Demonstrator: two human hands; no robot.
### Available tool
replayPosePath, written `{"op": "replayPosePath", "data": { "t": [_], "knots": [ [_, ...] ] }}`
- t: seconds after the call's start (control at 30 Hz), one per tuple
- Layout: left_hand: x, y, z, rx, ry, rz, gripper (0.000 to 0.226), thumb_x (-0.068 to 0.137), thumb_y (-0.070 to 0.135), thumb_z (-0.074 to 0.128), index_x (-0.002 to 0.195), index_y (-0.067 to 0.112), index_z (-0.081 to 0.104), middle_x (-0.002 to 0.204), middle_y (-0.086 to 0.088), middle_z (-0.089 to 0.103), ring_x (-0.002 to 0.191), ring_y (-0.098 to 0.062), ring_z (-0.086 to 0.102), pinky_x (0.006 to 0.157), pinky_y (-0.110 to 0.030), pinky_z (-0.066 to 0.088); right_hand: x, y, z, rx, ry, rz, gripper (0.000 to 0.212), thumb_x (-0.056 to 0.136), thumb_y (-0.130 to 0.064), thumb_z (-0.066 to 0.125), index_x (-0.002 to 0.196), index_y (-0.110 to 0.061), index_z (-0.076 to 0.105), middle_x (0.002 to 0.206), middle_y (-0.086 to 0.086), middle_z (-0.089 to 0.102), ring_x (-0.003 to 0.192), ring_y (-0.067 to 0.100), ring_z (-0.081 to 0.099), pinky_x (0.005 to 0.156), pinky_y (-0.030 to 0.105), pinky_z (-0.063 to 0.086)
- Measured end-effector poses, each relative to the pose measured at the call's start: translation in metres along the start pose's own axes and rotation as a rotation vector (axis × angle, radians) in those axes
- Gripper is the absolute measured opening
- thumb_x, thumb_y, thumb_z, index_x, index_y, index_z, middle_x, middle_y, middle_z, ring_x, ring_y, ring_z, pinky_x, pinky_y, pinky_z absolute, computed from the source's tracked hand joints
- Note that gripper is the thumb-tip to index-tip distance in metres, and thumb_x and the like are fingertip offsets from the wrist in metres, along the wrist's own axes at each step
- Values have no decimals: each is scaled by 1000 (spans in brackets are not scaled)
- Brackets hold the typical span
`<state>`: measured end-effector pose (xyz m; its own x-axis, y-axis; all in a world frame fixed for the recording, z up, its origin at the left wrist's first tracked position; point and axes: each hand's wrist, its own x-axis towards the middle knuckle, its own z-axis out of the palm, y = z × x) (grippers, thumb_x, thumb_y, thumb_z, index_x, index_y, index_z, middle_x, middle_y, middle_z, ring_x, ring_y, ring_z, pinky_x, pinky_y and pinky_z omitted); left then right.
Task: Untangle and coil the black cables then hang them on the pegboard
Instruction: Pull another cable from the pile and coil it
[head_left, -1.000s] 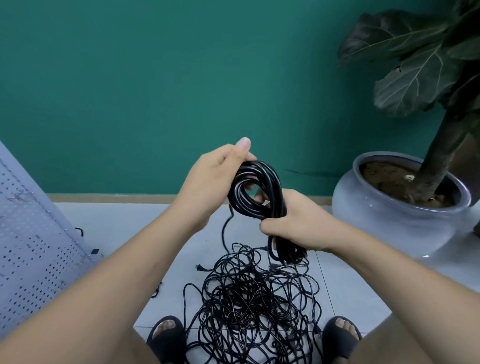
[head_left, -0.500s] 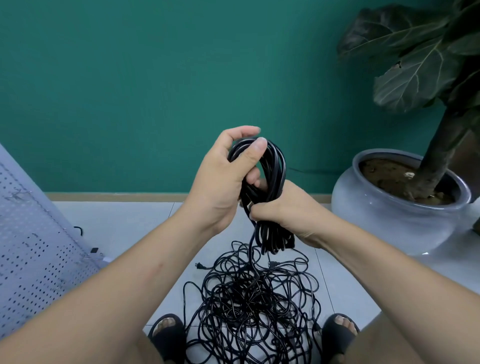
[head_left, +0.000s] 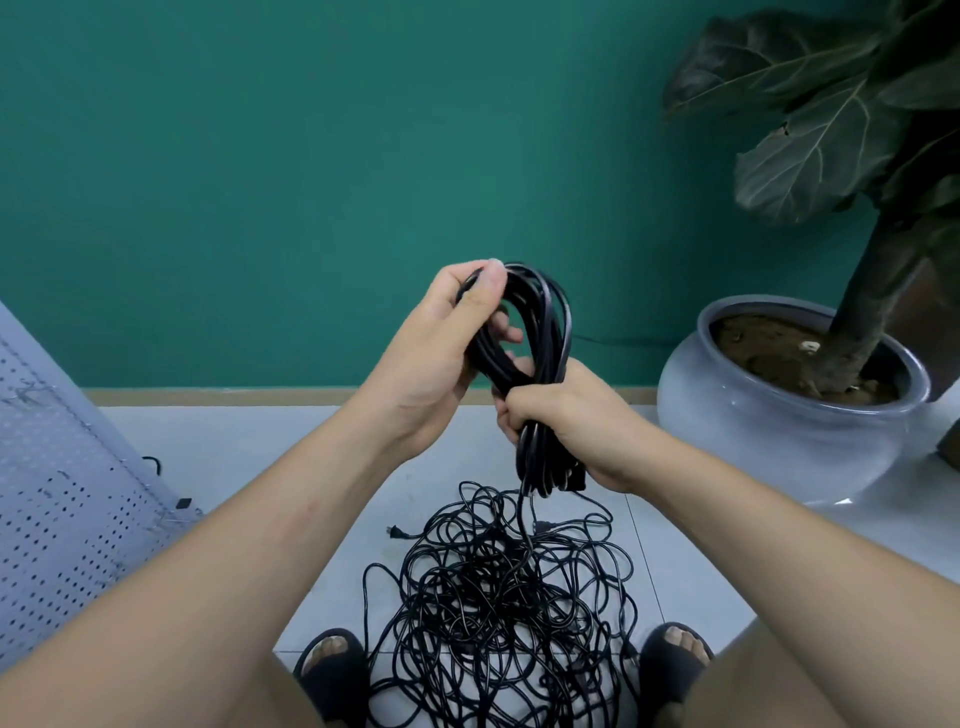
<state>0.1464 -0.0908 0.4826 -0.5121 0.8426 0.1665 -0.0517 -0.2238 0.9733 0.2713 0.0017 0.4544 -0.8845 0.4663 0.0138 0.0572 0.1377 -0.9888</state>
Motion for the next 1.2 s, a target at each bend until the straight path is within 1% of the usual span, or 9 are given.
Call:
{"op": "replayPosePath", "data": {
  "t": [0.1,0.23,0.37,0.6,0.7,0.87,1.0,1.1,1.2],
  "knots": [
    [2,-15,-9,9,-110,-121,62,108,64,40,136,12,60,117,-10,72,111,-26,67,105,-49,49,1,-3,-14,31,89,-39,20,63,-11,61,75,4,54,67,20,48,63,28,42,60,44,33],
    [-4,-46,-7,237,-200,-279,31,110,35,45,126,22,69,123,1,78,120,-13,71,110,-44,47,1,-9,-29,146,165,-88,11,70,-5,55,81,-6,58,66,16,48,59,23,41,56,31,35],
    [-19,-68,4,438,-289,-338,29,105,23,54,131,30,65,123,13,76,119,-4,69,113,-38,48,3,-9,-36,159,248,-105,9,78,-1,57,83,-9,58,69,14,47,59,24,40,56,31,36],
    [-50,-81,27,463,-417,-405,15,110,14,51,117,9,64,87,-7,77,89,-24,78,91,-45,57,12,-3,-46,-17,538,-196,13,90,-12,69,85,-14,57,73,-4,51,68,17,46,68,33,43],
    [-57,-67,34,543,-404,-348,19,111,19,54,107,7,68,75,-4,72,67,-13,75,66,-26,49,15,0,-53,-135,618,-262,18,94,-19,71,105,-28,59,76,-15,59,71,9,54,70,25,48],
    [-50,-34,19,668,-262,-155,26,101,27,71,84,9,70,53,4,51,49,-13,63,61,-32,44,14,3,-58,-384,471,-241,29,99,-26,72,122,-35,57,93,-3,71,82,12,62,71,16,46],
    [-38,-7,1,549,-80,64,29,86,29,89,74,11,71,55,-3,48,55,-17,42,58,-30,46,10,11,-50,-449,156,-202,29,96,-30,78,120,-35,61,97,-6,76,89,12,72,85,39,59],
    [-34,6,-10,546,17,185,26,76,32,96,76,17,75,68,-11,72,60,-33,57,62,-40,52,-1,10,-32,-290,2,-125,24,103,-33,72,121,-22,60,80,2,74,71,18,68,68,38,56],
    [-35,16,-14,551,95,293,26,74,30,97,75,19,74,60,-5,62,56,-19,47,56,-28,38,-8,7,-19,-93,-26,-43,43,105,-55,61,126,-18,55,74,9,70,60,27,55,54,36,45]
  ]
}}
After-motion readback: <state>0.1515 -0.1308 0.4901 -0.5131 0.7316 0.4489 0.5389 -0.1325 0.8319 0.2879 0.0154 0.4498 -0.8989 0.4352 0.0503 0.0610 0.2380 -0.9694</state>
